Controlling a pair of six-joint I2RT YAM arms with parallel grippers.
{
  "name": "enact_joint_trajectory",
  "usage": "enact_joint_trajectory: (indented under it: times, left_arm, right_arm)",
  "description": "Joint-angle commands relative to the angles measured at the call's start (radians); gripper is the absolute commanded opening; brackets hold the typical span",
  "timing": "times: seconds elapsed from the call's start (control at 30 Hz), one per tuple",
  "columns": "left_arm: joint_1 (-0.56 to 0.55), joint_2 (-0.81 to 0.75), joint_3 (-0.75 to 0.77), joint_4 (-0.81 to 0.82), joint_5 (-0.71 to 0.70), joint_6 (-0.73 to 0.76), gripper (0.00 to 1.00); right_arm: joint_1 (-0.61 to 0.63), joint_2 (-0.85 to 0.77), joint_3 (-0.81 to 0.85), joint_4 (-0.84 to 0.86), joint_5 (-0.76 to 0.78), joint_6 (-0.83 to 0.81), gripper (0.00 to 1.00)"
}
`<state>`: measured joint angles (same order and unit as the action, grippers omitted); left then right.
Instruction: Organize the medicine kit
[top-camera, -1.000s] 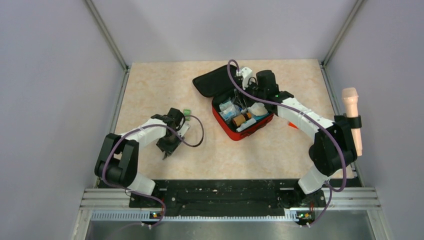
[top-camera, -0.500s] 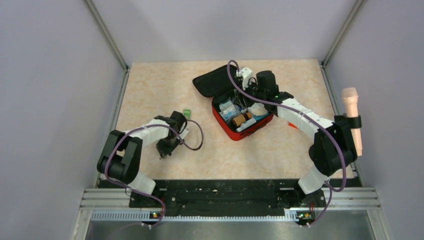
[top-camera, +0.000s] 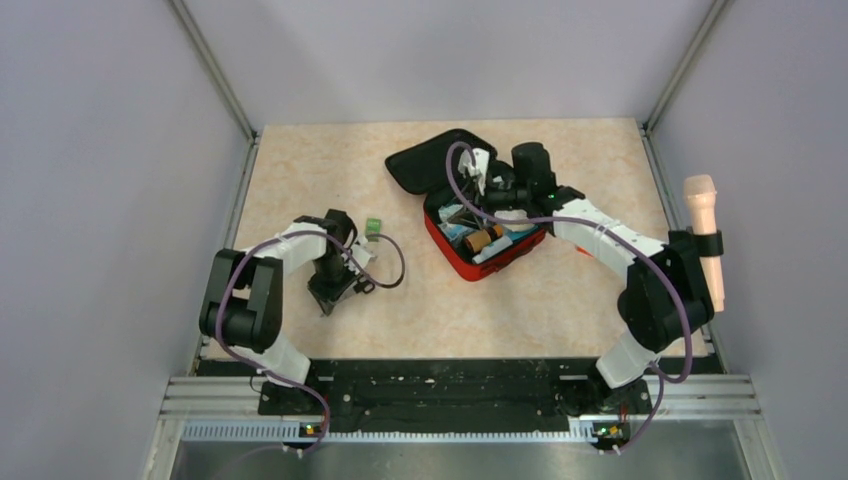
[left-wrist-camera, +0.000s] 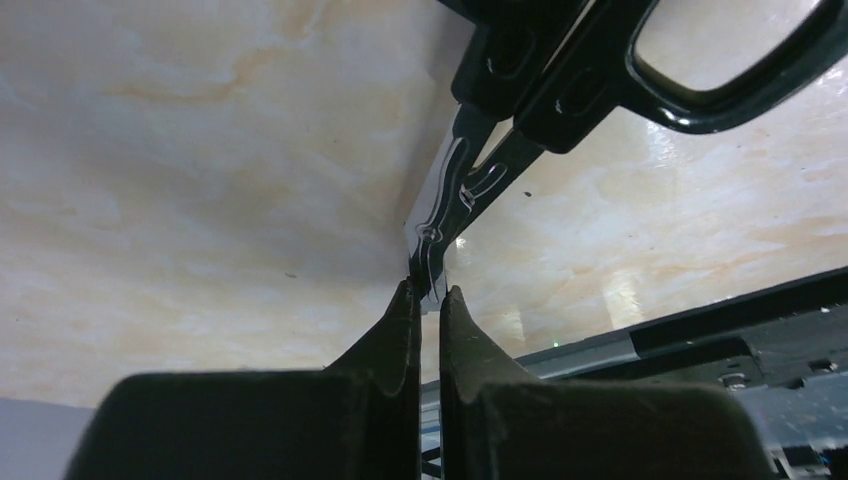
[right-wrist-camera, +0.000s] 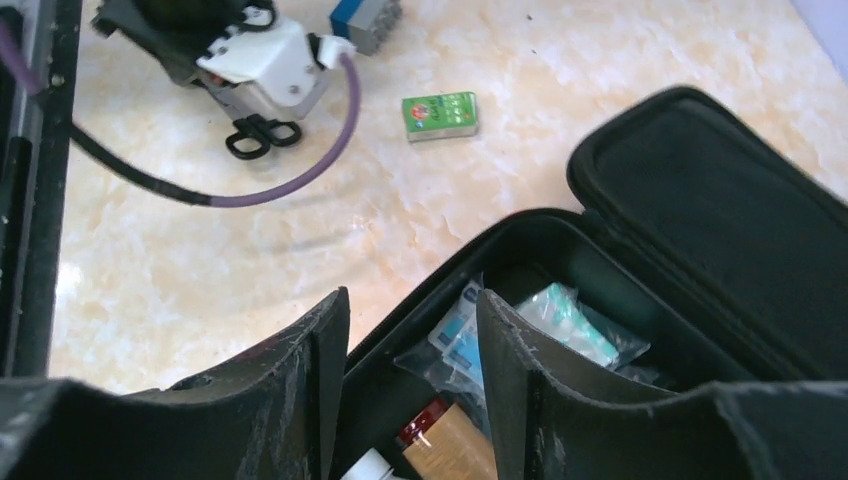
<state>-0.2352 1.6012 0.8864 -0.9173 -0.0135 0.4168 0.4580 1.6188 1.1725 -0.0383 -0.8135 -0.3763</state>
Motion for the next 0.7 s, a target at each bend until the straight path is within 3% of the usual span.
enact_joint_trajectory:
  times: [0.0, 0.1, 0.23, 0.43, 0.67]
  left_arm:
    - [0.014, 0.092, 0.051, 0.049, 0.262, 0.038, 0.0]
    - [0.022, 0.123, 0.081, 0.043, 0.273, 0.047, 0.0]
    - [0.022, 0.146, 0.104, 0.034, 0.29, 0.043, 0.0]
    - [0.027, 0.163, 0.119, 0.014, 0.323, 0.036, 0.0]
    - [0.038, 0.195, 0.142, -0.006, 0.338, 0.02, 0.0]
  right_arm:
    - [0.031, 0.004, -0.003, -0.133, -0.139, -0.4, 0.48]
    - [0.058, 0.006, -0.041, -0.268, -0.122, -0.722, 0.48]
    - [0.123, 0.034, -0.084, -0.284, -0.08, -0.947, 0.46]
    - [0.174, 0.088, -0.083, -0.212, -0.111, -1.092, 0.4]
    - [0.233, 0.137, -0.068, -0.263, -0.121, -1.211, 0.4]
